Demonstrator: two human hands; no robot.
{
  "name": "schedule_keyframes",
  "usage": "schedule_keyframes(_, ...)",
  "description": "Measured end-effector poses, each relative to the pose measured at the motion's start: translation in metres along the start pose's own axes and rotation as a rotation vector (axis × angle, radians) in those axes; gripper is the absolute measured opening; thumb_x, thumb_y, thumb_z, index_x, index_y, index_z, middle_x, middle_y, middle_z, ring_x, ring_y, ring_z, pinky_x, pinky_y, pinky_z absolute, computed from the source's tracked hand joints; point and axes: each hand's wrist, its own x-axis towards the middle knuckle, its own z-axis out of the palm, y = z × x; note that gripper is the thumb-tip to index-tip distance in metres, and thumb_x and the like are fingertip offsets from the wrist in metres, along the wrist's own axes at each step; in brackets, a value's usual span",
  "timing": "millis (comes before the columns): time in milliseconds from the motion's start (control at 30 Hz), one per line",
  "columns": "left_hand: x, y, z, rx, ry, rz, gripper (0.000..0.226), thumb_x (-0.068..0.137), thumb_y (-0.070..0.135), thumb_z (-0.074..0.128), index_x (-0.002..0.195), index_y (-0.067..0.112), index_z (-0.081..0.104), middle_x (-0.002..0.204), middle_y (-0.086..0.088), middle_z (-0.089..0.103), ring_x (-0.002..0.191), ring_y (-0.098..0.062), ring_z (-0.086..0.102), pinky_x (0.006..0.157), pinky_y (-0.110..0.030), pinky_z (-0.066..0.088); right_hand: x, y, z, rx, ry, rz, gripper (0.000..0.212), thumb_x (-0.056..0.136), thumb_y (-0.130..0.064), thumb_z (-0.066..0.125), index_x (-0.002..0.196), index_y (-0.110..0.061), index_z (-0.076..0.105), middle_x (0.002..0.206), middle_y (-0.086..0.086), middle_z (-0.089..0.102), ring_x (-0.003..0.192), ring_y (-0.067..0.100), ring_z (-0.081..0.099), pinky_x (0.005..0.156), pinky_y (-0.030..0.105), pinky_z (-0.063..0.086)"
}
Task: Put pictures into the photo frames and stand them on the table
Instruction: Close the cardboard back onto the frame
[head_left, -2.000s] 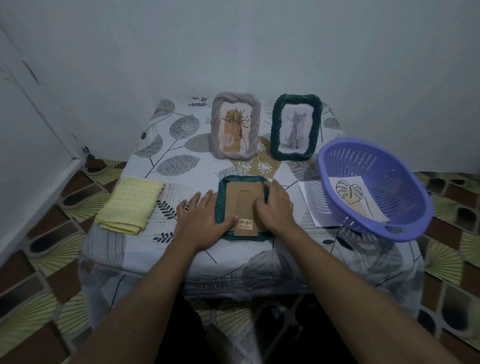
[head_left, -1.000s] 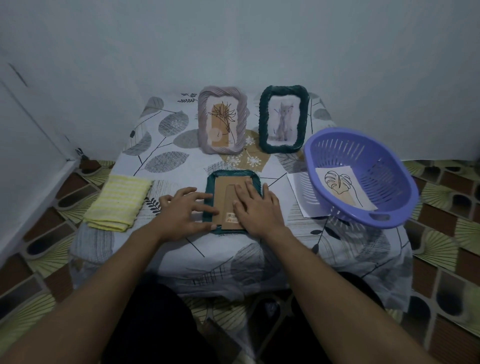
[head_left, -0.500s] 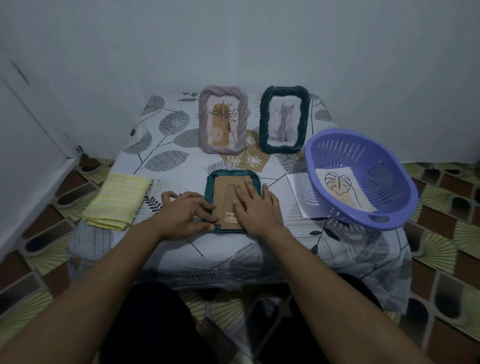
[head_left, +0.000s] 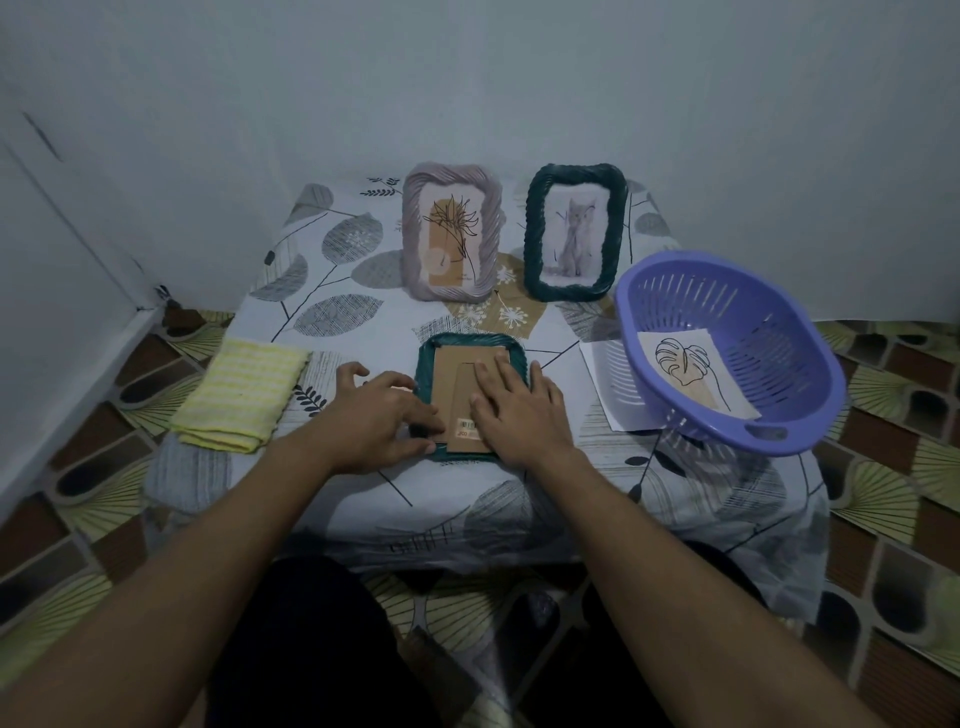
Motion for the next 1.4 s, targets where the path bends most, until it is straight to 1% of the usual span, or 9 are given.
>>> schedule_keyframes(200, -0.01, 0.001, 0.013, -0.032, 0.106, -0.025, 0.052, 0.088, 0.061, 0.038, 0.134, 0.042, 0.054, 0.129, 0.018, 0.058, 0.131, -0.007, 0.04, 0.103, -0.047, 0.013, 0.001, 0.0, 0.0, -0.005, 0.002, 0.0, 0.057, 0.104, -0.052, 0.018, 0.159, -0.038, 0.009, 0.168, -0.005, -0.001, 0.153, 0.036, -0.003, 0.121, 0.047, 0.001)
schedule_keyframes(367, -0.008, 0.004, 0.018, 0.0, 0.175, -0.013, 0.04, 0.092, 0.057, 0.045, 0.125, 0.041, 0.06, 0.119, 0.017, 0.061, 0.125, -0.007, 0.045, 0.1, -0.046, 0.013, 0.001, 0.0, 0.0, -0.006, 0.001, 0.005, 0.057, 0.104, -0.052, 0.018, 0.158, -0.038, 0.007, 0.168, -0.005, -0.001, 0.153, 0.037, -0.003, 0.121, 0.048, 0.001)
schedule_keyframes(500, -0.005, 0.003, 0.027, -0.115, 0.225, -0.062, 0.053, 0.084, 0.067, 0.03, 0.115, 0.043, 0.064, 0.111, 0.024, 0.062, 0.122, -0.009, 0.046, 0.097, -0.044, 0.014, 0.001, 0.0, 0.0, -0.009, 0.002, 0.003, 0.057, 0.104, -0.052, 0.019, 0.158, -0.038, 0.008, 0.168, -0.005, -0.001, 0.153, 0.037, -0.003, 0.121, 0.048, 0.001)
schedule_keyframes(700, -0.003, 0.003, 0.037, -0.28, 0.264, -0.165, 0.049, 0.076, 0.071, 0.033, 0.107, 0.047, 0.064, 0.106, 0.03, 0.055, 0.118, -0.005, 0.043, 0.094, -0.038, 0.014, 0.0, 0.0, -0.001, -0.014, -0.002, 0.002, 0.057, 0.104, -0.052, 0.019, 0.159, -0.037, 0.008, 0.168, -0.005, -0.001, 0.153, 0.036, -0.003, 0.121, 0.047, 0.001)
schedule_keyframes(800, -0.001, 0.0, 0.034, -0.603, 0.247, -0.229, 0.029, 0.086, 0.058, 0.054, 0.108, 0.044, 0.067, 0.105, 0.03, 0.06, 0.112, -0.001, 0.049, 0.106, -0.043, 0.03, 0.0, 0.0, -0.001, -0.012, -0.004, 0.004, 0.058, 0.104, -0.052, 0.018, 0.159, -0.037, 0.007, 0.168, -0.004, -0.001, 0.153, 0.036, -0.003, 0.121, 0.047, 0.001)
schedule_keyframes(867, 0.001, -0.002, 0.035, -0.768, 0.349, -0.29, 0.024, 0.093, 0.044, 0.058, 0.115, 0.038, 0.067, 0.106, 0.026, 0.062, 0.111, -0.004, 0.054, 0.109, -0.049, 0.036, 0.0, -0.001, -0.001, -0.012, -0.003, 0.005, 0.057, 0.104, -0.052, 0.018, 0.159, -0.038, 0.007, 0.168, -0.004, -0.001, 0.153, 0.036, -0.002, 0.121, 0.047, 0.001)
schedule_keyframes(933, 0.004, 0.0, 0.04, -0.707, 0.437, -0.348, 0.04, 0.093, 0.051, 0.047, 0.127, 0.036, 0.061, 0.123, 0.011, 0.063, 0.124, -0.017, 0.049, 0.109, -0.054, 0.033, 0.0, -0.001, -0.001, -0.01, -0.002, 0.006, 0.057, 0.104, -0.052, 0.018, 0.159, -0.037, 0.008, 0.168, -0.004, -0.001, 0.153, 0.036, -0.002, 0.121, 0.047, 0.001)
schedule_keyframes(1067, 0.014, 0.013, 0.045, -0.419, 0.272, -0.468, 0.081, 0.088, 0.065, 0.024, 0.152, 0.017, 0.031, 0.159, -0.002, 0.032, 0.145, -0.024, 0.024, 0.113, -0.048, 0.016, 0.0, -0.002, -0.001, -0.007, 0.001, 0.011, 0.057, 0.104, -0.053, 0.018, 0.159, -0.038, 0.008, 0.168, -0.005, 0.0, 0.153, 0.035, -0.003, 0.122, 0.047, 0.001)
schedule_keyframes(1400, 0.017, 0.015, 0.054, -0.202, 0.269, -0.448, 0.09, 0.081, 0.085, 0.031, 0.15, 0.027, 0.032, 0.157, 0.002, 0.033, 0.143, -0.025, 0.025, 0.11, -0.048, 0.019, -0.001, -0.002, -0.006, 0.081, -0.035, 0.028, 0.054, 0.105, -0.051, 0.024, 0.157, -0.041, 0.014, 0.168, -0.007, 0.0, 0.153, 0.034, -0.005, 0.121, 0.046, -0.002)
